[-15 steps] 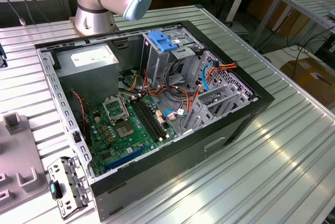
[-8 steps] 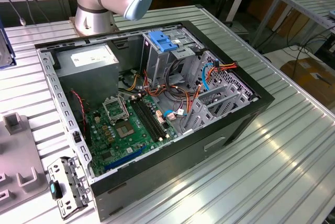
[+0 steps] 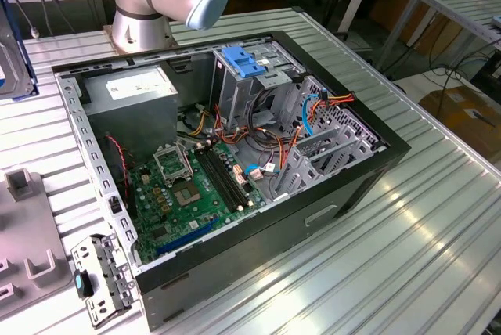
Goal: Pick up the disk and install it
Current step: 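Pick up the disk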
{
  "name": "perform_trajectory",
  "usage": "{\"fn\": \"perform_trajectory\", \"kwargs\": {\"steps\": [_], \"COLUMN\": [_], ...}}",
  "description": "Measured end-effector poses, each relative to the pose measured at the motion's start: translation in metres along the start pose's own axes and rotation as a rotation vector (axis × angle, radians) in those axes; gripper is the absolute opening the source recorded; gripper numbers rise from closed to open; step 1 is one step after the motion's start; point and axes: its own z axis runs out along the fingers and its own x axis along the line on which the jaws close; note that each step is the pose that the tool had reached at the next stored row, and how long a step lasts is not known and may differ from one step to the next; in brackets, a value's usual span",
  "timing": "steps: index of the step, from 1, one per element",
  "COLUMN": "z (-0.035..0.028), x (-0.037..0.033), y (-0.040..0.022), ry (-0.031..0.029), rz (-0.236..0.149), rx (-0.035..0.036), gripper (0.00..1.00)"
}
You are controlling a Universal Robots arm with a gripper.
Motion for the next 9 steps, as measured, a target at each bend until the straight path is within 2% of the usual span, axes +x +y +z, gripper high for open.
{"fn": "perform_trajectory", "kwargs": {"steps": [3, 7, 9], "z": [0.0, 0.0, 0.0], "x": [0.0001, 0.0002, 0.0003], "y": [-0.0072, -0.0133, -0.0191], "ry": [0.0, 0.0, 0.0], "rz": [0.0, 0.0, 0.001], "rx": [-0.0002, -0.0002, -0.0004], "gripper": [0.37, 0.37, 0.37]}}
